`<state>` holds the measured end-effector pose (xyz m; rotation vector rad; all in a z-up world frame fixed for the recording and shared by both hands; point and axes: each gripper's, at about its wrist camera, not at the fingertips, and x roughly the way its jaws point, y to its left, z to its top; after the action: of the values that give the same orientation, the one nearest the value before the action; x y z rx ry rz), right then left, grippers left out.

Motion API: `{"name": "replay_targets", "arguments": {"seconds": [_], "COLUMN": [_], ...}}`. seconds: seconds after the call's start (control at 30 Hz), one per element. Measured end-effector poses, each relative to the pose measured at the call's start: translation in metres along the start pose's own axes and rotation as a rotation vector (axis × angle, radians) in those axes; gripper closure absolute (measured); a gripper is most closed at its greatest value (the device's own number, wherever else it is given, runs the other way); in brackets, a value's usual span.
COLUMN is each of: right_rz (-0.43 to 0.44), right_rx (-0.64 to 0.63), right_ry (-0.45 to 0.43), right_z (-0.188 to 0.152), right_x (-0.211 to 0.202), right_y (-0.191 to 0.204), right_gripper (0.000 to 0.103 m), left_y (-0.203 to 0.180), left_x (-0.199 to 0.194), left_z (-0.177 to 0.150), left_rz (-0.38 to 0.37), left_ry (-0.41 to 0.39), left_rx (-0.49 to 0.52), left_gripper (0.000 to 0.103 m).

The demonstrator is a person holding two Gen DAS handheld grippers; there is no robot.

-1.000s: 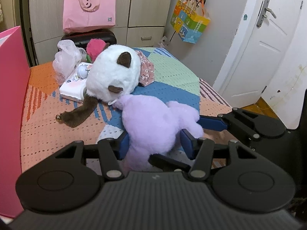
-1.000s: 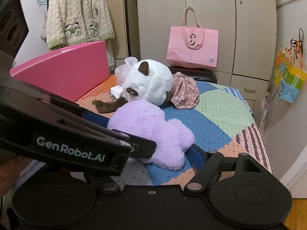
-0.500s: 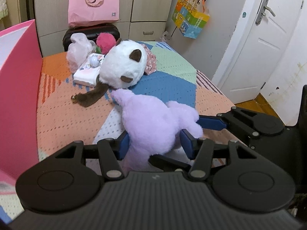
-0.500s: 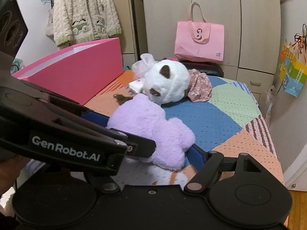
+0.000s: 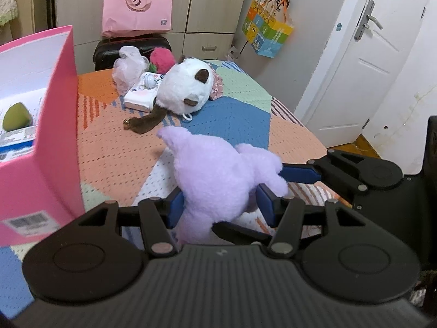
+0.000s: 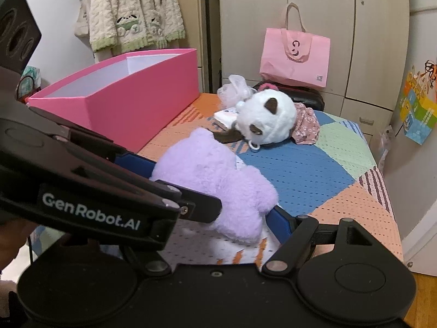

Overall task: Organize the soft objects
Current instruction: 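Carry the lilac plush with the left tool over the pink box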

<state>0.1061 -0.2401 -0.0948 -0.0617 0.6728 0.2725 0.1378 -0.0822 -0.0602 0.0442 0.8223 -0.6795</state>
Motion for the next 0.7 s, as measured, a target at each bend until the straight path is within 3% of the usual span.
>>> {"name": "replay_targets", "arguments": {"seconds": [0.2,0.5,0.7], "right_rz": [0.044,0.196,0.278], "right_rx": [0.005,0.007,-0.006], "right_ry": [0.02,0.099,0.106], "right_z": [0.003,0.014,0.031], "right_x": [-0.013,-0.026,-0.038], "right_y": [0.016,0.048,0.072], "right_gripper": [0.021,0.021,0.021], "left_y": [0.013,0.039,0.05], "left_x": [-0.024,-0.073,-0.115], "left_z": [-0.01,-0.029,-0.031], "left_rz": [-0.029,-0.092,-0.074], "left_ry": [0.022,0.094,0.043], "left_rx": [-0.037,-0.135,-0.151], "left_gripper": [0.049,0.049,0.049]}}
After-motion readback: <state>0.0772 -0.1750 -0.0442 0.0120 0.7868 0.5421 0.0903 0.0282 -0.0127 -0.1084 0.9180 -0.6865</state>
